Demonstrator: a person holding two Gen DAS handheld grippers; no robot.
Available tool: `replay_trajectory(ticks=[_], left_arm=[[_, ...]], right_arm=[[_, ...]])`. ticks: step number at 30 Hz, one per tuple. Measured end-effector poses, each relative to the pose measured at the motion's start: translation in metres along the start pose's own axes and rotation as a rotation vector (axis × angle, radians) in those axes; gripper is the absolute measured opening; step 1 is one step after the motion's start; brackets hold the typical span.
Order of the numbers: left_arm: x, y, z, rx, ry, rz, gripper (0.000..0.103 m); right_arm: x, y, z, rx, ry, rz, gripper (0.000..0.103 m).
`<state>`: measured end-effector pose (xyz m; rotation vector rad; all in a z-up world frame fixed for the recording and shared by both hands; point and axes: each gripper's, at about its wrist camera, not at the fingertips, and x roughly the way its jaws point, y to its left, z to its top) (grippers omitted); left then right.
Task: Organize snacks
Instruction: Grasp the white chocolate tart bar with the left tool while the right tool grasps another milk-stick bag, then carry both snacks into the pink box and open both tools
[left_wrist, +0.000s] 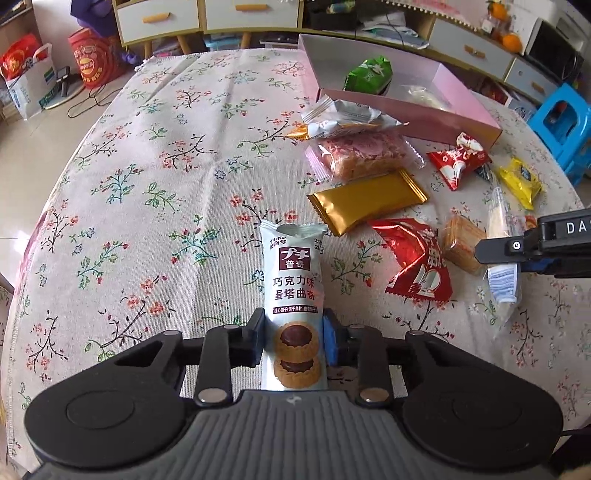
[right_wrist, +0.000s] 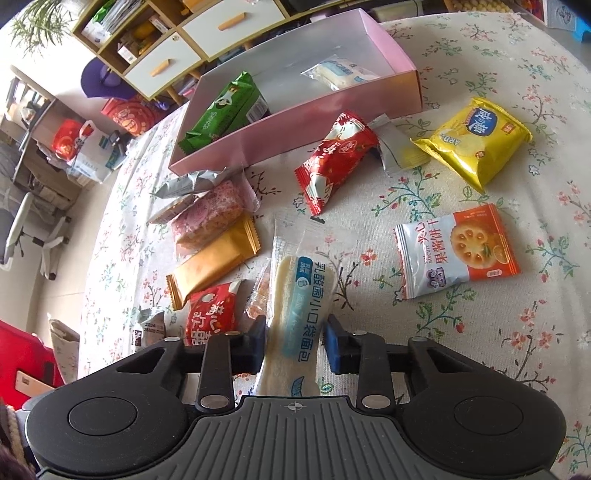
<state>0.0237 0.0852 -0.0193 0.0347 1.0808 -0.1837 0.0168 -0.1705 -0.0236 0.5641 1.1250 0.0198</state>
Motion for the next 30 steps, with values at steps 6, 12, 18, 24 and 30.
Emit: replay_trajectory(ticks=[6,12,18,24,30], left_arm=[[-0.007,0.000,0.005,-0.006,-0.027,-0.012,0.028],[-0.012,-0.002,0.011,-0.011,-0.046,-0.028,0.028],[-0.017,-0.011,0.021,-0.010,-0.070,-0.053,0.028],[-0.023,-0.024,0.036,-0.010,-0.102,-0.077,0.028],[-0.025,-0.036,0.053,-0.024,-0.129,-0.104,0.028]], right_arm=[[-0.008,0.000,0.002,-0.005,-0.016,0.022,0.025],[-0.014,-0.002,0.006,0.008,-0.030,0.033,0.025],[-0.021,-0.005,0.013,0.028,-0.053,0.043,0.025],[-0.030,-0.009,0.024,0.053,-0.087,0.056,0.025],[-0.039,-0.018,0.039,0.087,-0.122,0.066,0.025]])
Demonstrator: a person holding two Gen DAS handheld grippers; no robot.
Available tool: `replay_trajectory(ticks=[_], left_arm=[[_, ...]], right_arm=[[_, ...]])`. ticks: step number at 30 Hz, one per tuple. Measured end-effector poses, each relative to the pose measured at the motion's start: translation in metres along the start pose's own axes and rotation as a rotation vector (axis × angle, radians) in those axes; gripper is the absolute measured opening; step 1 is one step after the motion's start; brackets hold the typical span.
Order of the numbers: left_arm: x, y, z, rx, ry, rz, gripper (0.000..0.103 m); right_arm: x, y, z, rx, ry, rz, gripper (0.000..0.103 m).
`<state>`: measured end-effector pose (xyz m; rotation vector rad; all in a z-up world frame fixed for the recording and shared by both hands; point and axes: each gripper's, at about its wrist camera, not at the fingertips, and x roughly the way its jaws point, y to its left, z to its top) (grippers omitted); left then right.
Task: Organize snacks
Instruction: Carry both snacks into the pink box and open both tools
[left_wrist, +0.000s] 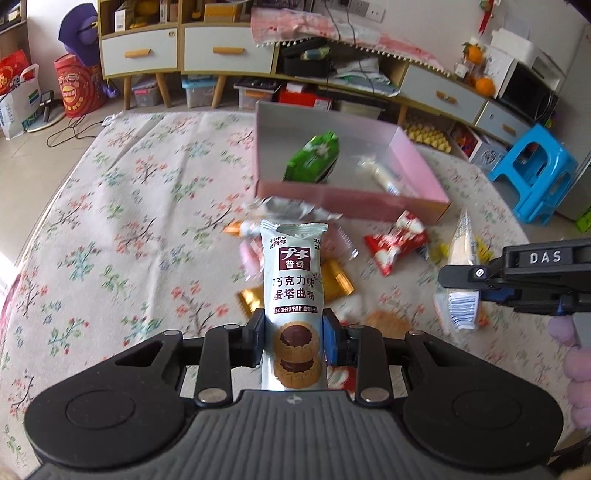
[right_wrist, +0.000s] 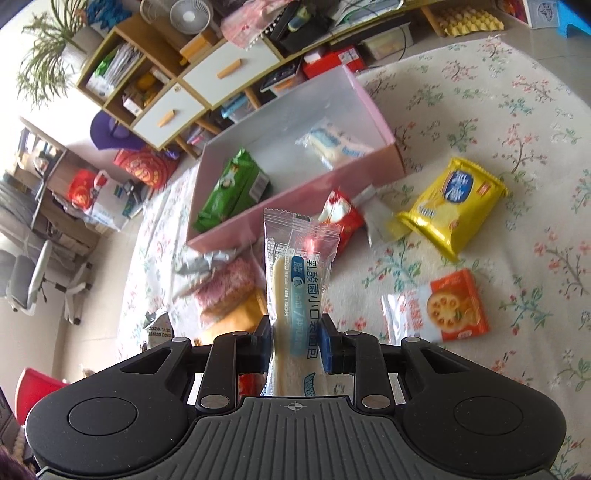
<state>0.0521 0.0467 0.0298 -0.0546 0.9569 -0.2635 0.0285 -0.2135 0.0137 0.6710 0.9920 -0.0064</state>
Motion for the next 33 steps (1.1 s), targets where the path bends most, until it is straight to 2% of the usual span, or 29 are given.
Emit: replay_trajectory(ticks=[6,11,20,25,33], left_arm=[[0.011,-0.016,0.022,-0.033,-0.011,-0.046,0.028],[0.023,-0.034,0.045,-0.009,-0.029,-0.074,0.028],[0.060,-0.044,0.096,-0.021,-0.024,-0.118,0.028],[0.079,-0.047,0.111,-0.043,-0.027,-0.148,0.028],[0.111,-0.054,0.123,-0.044,-0.058,-0.166,0.028]], right_arm=[[-0.003,-0.006,0.019,0.039,-0.038,-0.024,0.025],[-0.002,-0.012,0.042,0.109,-0.054,-0.022,0.025],[0.018,-0.021,0.092,0.153,-0.087,-0.025,0.025],[0.032,-0.019,0.118,0.115,-0.092,-0.022,0.025],[0.059,-0.015,0.148,-0.030,-0.124,-0.059,0.025]])
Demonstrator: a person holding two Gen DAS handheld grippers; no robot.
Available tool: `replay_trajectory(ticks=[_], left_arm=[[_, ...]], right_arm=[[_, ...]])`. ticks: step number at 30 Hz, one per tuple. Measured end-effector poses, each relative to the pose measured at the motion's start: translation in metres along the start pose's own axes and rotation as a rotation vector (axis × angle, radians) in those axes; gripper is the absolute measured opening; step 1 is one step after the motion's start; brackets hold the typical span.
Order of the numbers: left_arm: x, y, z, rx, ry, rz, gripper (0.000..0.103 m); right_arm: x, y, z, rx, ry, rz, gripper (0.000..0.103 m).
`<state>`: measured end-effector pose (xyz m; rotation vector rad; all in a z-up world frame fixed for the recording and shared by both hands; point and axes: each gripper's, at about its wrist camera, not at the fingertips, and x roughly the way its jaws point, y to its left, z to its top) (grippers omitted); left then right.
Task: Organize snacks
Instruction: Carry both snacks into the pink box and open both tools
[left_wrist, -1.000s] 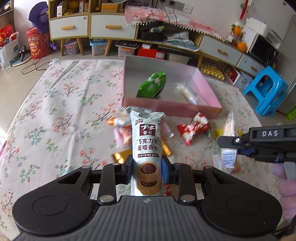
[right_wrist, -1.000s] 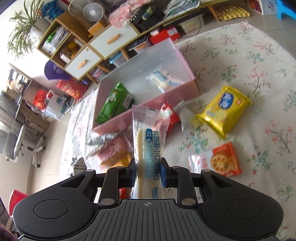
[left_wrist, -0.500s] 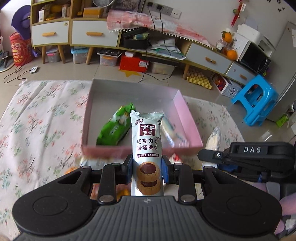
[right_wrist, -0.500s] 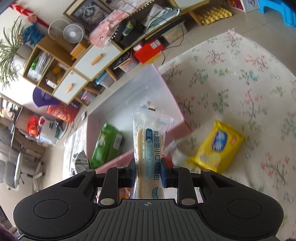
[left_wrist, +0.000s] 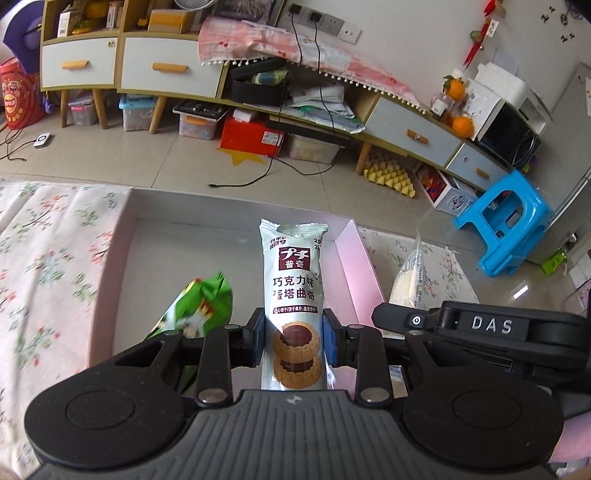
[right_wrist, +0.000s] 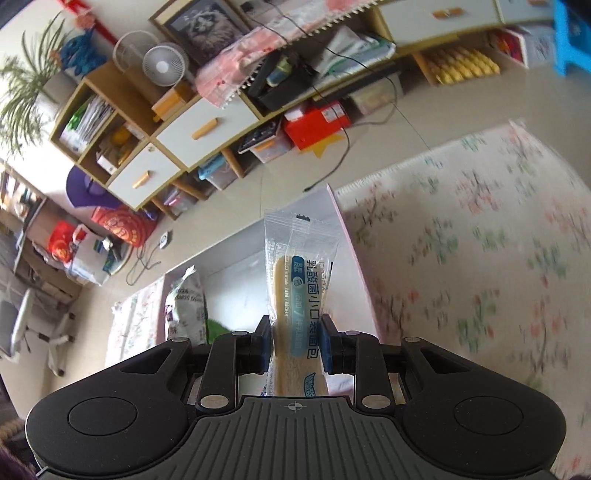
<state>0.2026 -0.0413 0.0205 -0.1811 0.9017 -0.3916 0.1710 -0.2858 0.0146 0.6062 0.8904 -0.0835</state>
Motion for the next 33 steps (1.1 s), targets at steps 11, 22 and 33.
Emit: replay_trajectory(ticks=[11,22,33], left_arm=[[0.030,0.002,0.004,0.062,0.003,0.092,0.028],[0.041,0.005,0.011,0.090,-0.044,0.149,0.029],[0.032,-0.001,0.014,0.123,-0.056,0.137,0.051]], right_arm=[[0.039,0.003,0.007,-0.148,0.008,-0.011,0.025],[0.044,-0.008,0.015,-0.123,-0.023,0.015,0.025],[0.034,-0.007,0.017,-0.096,-0.026,0.043,0.035]])
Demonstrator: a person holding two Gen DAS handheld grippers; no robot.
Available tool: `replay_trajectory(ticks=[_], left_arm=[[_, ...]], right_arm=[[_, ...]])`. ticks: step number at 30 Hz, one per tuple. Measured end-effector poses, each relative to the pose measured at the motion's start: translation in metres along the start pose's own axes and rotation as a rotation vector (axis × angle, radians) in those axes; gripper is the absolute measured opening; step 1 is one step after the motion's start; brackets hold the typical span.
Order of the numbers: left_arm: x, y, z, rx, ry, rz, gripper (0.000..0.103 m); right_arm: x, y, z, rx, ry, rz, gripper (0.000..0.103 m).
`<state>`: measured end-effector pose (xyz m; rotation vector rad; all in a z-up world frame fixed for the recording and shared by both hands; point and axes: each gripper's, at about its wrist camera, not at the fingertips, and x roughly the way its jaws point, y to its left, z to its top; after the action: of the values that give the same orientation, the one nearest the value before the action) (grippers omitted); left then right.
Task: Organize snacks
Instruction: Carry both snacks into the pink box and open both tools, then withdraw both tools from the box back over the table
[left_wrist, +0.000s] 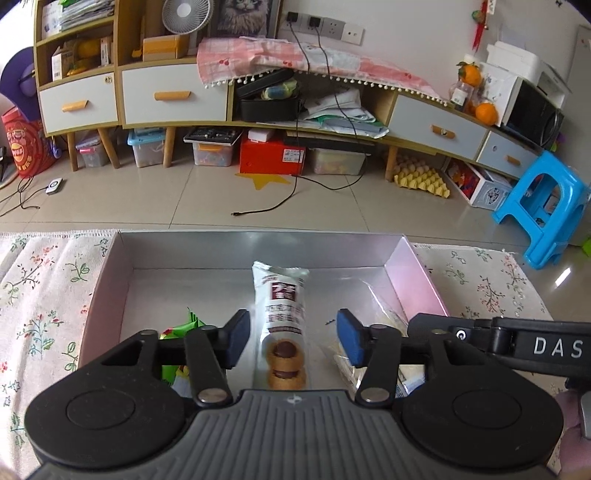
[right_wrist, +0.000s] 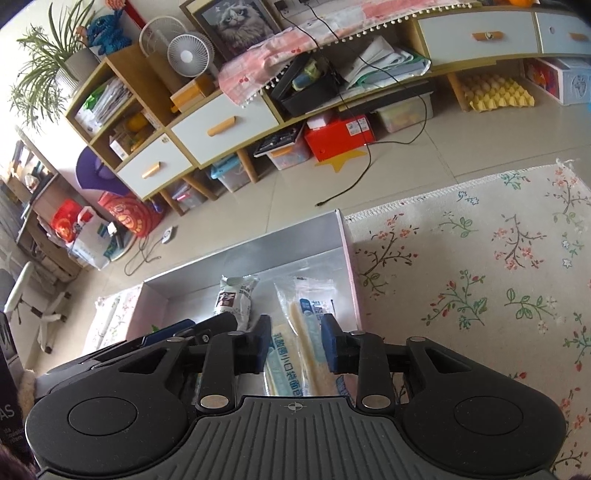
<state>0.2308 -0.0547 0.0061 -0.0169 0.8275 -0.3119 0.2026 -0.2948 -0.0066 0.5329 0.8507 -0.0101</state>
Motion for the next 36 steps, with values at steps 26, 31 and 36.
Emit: replay_trajectory(ticks=[26,31,36], left_arm=[[-0.085,-0.018,-0.031,0.063,-0.011,0.011,0.086],[-0.097,-0.018,-0.042,0.058,0.003,0.027,0.092],[-0.112,-0.020,-0.054,0.069,0.010,0.061,0.099]], right_arm=[[-0.101,0.029,-0.033,-0.026,-0.026,-0.055,0.078],[-0.115,0.035,-0.048,-0.051,-0.004,-0.080,0.083],[-0.127,0.036,-0.063,-0.038,0.014,-0.081,0.089]])
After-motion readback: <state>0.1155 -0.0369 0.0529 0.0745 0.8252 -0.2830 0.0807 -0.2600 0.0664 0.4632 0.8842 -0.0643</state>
